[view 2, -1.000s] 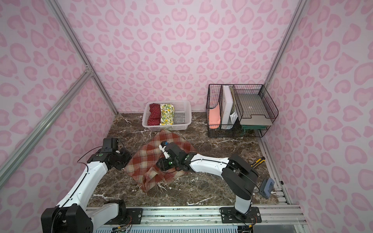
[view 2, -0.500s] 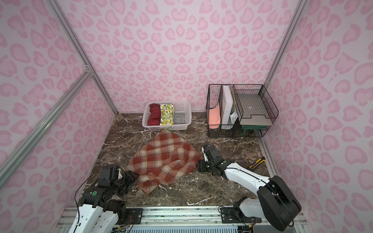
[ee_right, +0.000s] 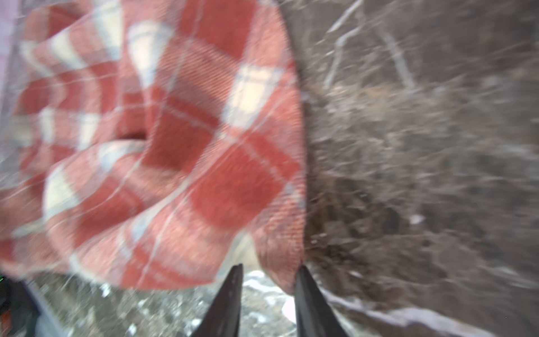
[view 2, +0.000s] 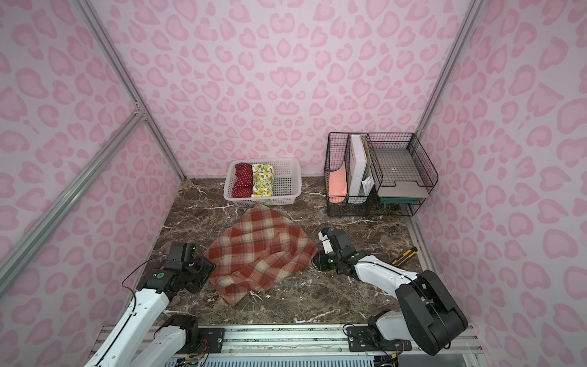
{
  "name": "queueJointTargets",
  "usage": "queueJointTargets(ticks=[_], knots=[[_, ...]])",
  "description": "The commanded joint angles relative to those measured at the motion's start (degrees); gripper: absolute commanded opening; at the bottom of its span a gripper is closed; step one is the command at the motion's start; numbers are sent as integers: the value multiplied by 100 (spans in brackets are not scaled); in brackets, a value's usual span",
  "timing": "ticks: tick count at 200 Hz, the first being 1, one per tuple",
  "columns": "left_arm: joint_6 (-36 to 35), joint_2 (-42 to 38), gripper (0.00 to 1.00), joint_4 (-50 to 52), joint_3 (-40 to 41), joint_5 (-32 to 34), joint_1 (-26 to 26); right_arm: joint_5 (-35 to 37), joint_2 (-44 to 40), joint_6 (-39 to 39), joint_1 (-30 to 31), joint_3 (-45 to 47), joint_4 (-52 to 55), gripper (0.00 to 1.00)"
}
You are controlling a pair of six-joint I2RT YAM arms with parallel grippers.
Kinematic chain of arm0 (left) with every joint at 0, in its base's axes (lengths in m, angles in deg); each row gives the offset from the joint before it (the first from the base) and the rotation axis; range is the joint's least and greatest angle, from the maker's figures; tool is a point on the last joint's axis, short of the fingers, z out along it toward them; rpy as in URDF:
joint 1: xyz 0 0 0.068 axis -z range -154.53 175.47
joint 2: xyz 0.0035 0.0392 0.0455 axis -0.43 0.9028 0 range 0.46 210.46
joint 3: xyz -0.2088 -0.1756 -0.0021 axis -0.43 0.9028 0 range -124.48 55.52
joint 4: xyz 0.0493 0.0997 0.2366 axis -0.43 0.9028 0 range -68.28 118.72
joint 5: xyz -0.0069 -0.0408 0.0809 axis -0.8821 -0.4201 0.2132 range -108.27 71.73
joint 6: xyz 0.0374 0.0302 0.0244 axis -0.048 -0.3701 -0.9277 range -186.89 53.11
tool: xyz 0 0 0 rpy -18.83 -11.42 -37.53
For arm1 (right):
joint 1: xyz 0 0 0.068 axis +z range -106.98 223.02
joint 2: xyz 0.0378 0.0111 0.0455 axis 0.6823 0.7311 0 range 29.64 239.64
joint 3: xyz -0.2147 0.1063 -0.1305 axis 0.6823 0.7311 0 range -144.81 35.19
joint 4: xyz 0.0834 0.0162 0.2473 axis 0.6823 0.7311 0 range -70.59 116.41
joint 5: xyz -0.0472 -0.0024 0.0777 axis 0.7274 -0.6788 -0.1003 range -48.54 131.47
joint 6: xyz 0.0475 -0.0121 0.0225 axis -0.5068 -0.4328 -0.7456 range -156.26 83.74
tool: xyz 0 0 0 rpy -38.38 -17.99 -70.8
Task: Roll up the skirts
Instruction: Flatten out the skirt at the center of the board.
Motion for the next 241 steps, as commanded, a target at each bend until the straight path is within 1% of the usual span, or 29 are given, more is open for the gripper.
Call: queueJointTargets(ticks=[1,19,33,45,72,101,117,118,121,129,134,137,158,180,197,216,230,236,241], knots=[[-92,148,61,-277,-63,-36,2,-816,-60,127,-61,36,-394,17],[-127,157,60,-277,-106,-7,0,-789,-29,156,-77,-62,-265,0],[-157,137,60,-252,-143,11,2,-579,-157,34,-68,-213,-8,0],[-182,124,60,-253,-170,40,1,-288,-570,-108,-53,-308,196,0],[-274,207,60,-252,-260,72,0,289,-1441,-214,-66,-752,1140,0],[-374,371,59,-346,-274,-54,-3,702,-2015,-346,-96,-771,1565,0],[-383,410,59,-350,-250,-155,2,1187,-2253,-506,-163,-791,1857,0],[-382,408,59,-350,-249,-165,2,1216,-2266,-520,-170,-791,1868,1],[-389,408,59,-368,-242,-193,0,1268,-2301,-551,-186,-768,1898,10],[-406,425,59,-379,-208,-258,1,1387,-2352,-584,-229,-762,1996,39],[-416,439,59,-377,-188,-270,2,1537,-2358,-619,-230,-770,2066,48],[-423,444,59,-377,-175,-269,2,1649,-2362,-666,-229,-781,2099,52],[-424,448,59,-448,-57,-222,1,2062,-2348,-665,-211,-602,1893,58],[-431,506,59,-515,-27,-248,2,2309,-2062,-671,-204,-599,1762,60],[-452,608,59,-584,-10,-239,1,2018,-1765,-574,-196,-543,1324,60],[-329,751,59,-556,-3,-116,-1,1363,-985,-469,-58,-711,1004,59],[13,826,59,-454,51,166,2,845,-310,-521,209,-810,619,48],[175,849,58,-473,95,239,2,766,-38,-630,330,-803,444,40],[291,866,57,-519,129,277,2,764,144,-748,444,-797,335,29]])
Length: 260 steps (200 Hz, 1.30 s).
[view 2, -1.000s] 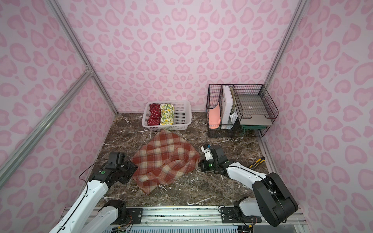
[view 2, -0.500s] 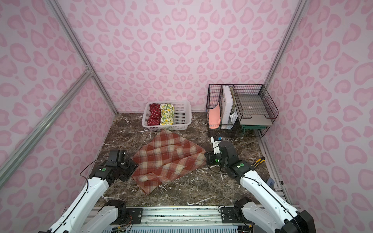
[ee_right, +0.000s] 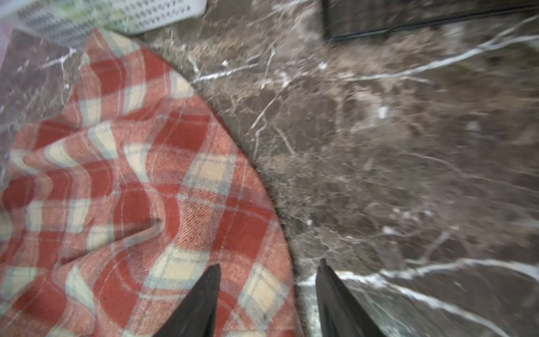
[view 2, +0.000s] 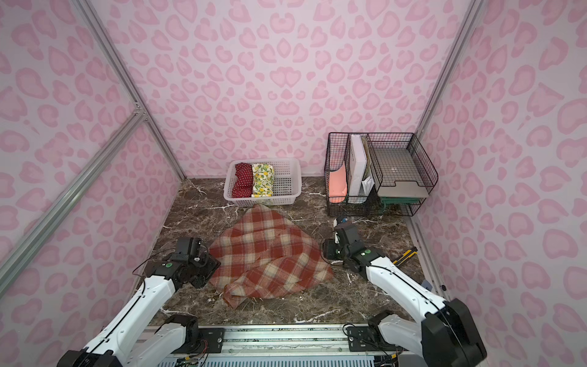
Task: Roll up the skirts
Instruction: Flatten out the skirt at the center of the board, then adjust the skirt at the center of the board.
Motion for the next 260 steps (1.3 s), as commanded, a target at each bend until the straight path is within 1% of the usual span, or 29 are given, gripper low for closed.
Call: queueJointTargets(ticks=[1,14,18,23,35,56,69,87,96,106,118,135,152,160,172,177,186,191,195,196,208,217,233,239,247,255,260], knots=[[552,71,57,-9,92,396,-5,-716,767,-220,361,-42,-788,28],[782,59,54,-117,131,425,-1,-686,1016,-506,636,171,-1090,11],[806,51,52,-144,139,428,0,-667,1055,-638,686,269,-1178,5],[828,38,51,-185,138,441,-1,-686,1077,-790,725,417,-1261,0],[867,24,43,-259,128,460,2,-701,982,-1137,789,824,-1476,0],[860,91,32,-451,101,390,6,-627,620,-1714,807,1532,-1521,0],[858,203,29,-549,101,323,22,-504,278,-1970,732,1782,-1201,0],[921,344,28,-603,174,285,41,-350,-467,-2151,365,2056,-728,0],[945,365,28,-575,209,338,41,-79,-858,-2190,171,2095,-389,0],[1003,348,28,-461,233,497,43,139,-1231,-2126,-155,2077,-27,0],[1063,277,28,-421,280,684,35,178,-1594,-1900,-526,2094,45,0],[1080,208,32,-344,273,845,35,241,-1701,-1669,-960,1929,213,0],[1053,241,41,-202,204,992,11,248,-1563,-1362,-945,1513,151,0],[1060,273,43,-147,202,1029,-24,294,-1374,-1170,-806,1204,15,0],[1106,321,48,-135,248,1000,-80,307,-825,-746,-547,586,-217,5],[1128,339,49,-160,270,966,-94,199,-453,-537,-440,291,-325,9],[1167,370,53,-133,290,957,-145,-67,241,-88,-232,-303,-528,21],[1190,375,56,-75,275,984,-194,-174,673,193,-99,-706,-491,28],[1198,378,60,-40,270,1000,-237,-171,941,312,-24,-952,-459,30],[1199,380,61,-24,262,1003,-246,-136,1122,377,24,-1099,-414,32],[1213,338,66,71,216,1055,-401,28,2048,698,279,-1932,-144,37],[1168,320,69,52,222,1084,-523,-12,2710,941,423,-2522,-166,41],[1168,368,69,-20,210,994,-687,-46,3619,1163,512,-3306,-223,42],[1169,423,69,-42,190,967,-707,84,3948,1244,511,-3613,-228,42],[1165,533,68,-44,161,981,-719,216,4305,1323,485,-3882,-275,36],[1170,647,65,-31,130,996,-720,18,4646,1385,430,-4287,-229,30],[1170,713,64,-34,115,1006,-722,-40,4870,1386,395,-4481,-141,28]])
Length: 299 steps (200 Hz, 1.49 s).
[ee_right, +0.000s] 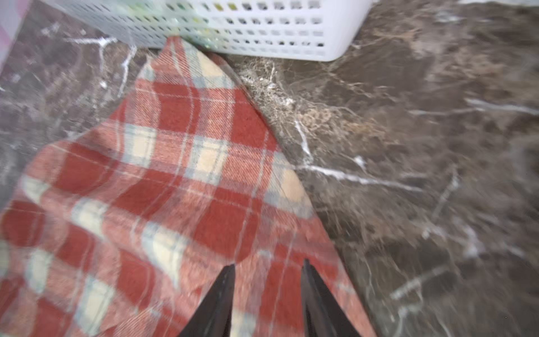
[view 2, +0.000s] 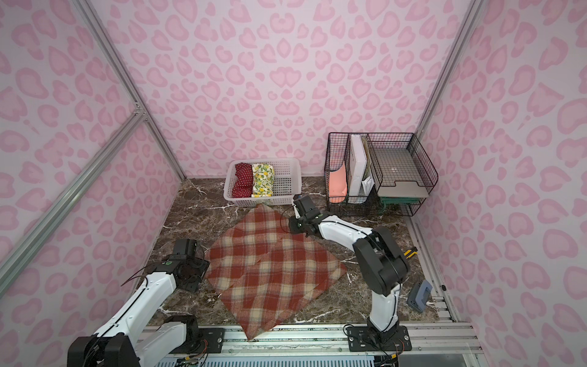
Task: Roll up the skirts
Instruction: Adjust the skirt at the center of the board.
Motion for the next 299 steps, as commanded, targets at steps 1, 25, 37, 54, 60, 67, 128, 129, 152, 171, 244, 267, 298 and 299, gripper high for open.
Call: queueJointTargets(ticks=[1,25,37,54,60,67,128,129,152,171,244,267,298,299], knots=[[22,227,64,57,-91,46,-35,-45,804,486,-95,-768,207,27],[84,382,64,-12,-113,116,-61,-74,1373,482,-102,-1117,487,25],[78,412,64,-31,-170,146,-71,60,1303,432,-70,-922,543,31],[27,452,65,-38,-230,195,-82,101,973,352,-69,-374,330,48],[4,470,65,-56,-241,203,-79,109,910,363,-69,-263,316,51],[3,482,65,-57,-247,213,-81,131,870,411,-59,-241,330,53],[-55,453,65,-119,-257,92,-83,109,935,443,-232,13,606,0],[-52,450,65,-116,-256,91,-81,110,924,436,-242,31,603,0],[-67,491,65,-122,-283,1,-79,103,477,164,-517,568,436,0],[-76,592,65,-196,-311,-132,-71,-68,-147,-108,-765,1381,188,0],[-411,2107,67,-882,-1228,-718,364,512,-2706,-1136,-939,3892,335,0],[-622,2252,68,-1003,-1366,-744,385,804,-3218,-959,-833,3522,799,18],[-1007,1646,70,-1742,-907,-637,387,858,-2991,-340,-840,2615,699,39],[-1038,1631,70,-1798,-888,-647,387,832,-2946,-316,-841,2593,694,40]])
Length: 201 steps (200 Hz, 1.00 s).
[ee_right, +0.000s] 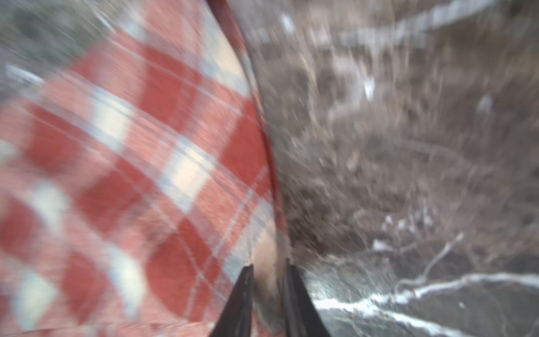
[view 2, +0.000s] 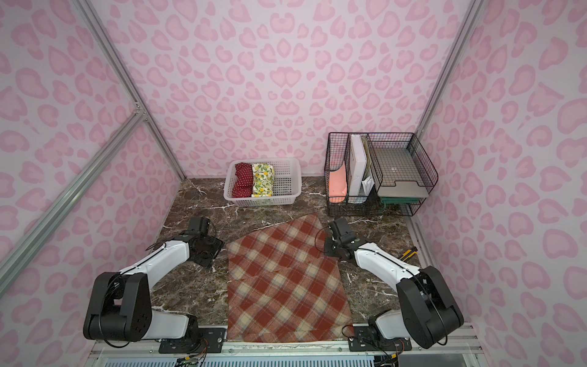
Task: Roll up the skirts
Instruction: Adjust the skirt at the center of the board.
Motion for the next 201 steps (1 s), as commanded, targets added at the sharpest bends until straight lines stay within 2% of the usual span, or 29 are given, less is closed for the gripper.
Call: queueJointTargets(ticks=[1,19,44,74,91,131,166,201], knots=[[-497,-347,70,-692,279,19,7,178,333,537,-6,-581,55,40],[-1064,-385,69,-1282,321,-287,34,-76,1124,872,23,-1322,-220,46],[-1576,-295,66,-1536,356,-873,90,124,2000,1233,24,-2253,-154,55],[-2036,-713,65,-1552,676,-864,161,-197,2792,1505,-210,-2799,-436,61],[-2259,-821,65,-1307,565,-582,340,-343,2997,1647,-213,-2859,-613,62],[-2165,-269,65,-1126,428,-412,372,-450,3628,1709,-317,-3495,-524,62],[-2055,-149,65,-1205,630,43,372,-277,3869,1749,-334,-3630,-459,57],[-1976,111,60,-1619,612,-44,367,-383,4041,1796,-371,-3721,-534,33]])
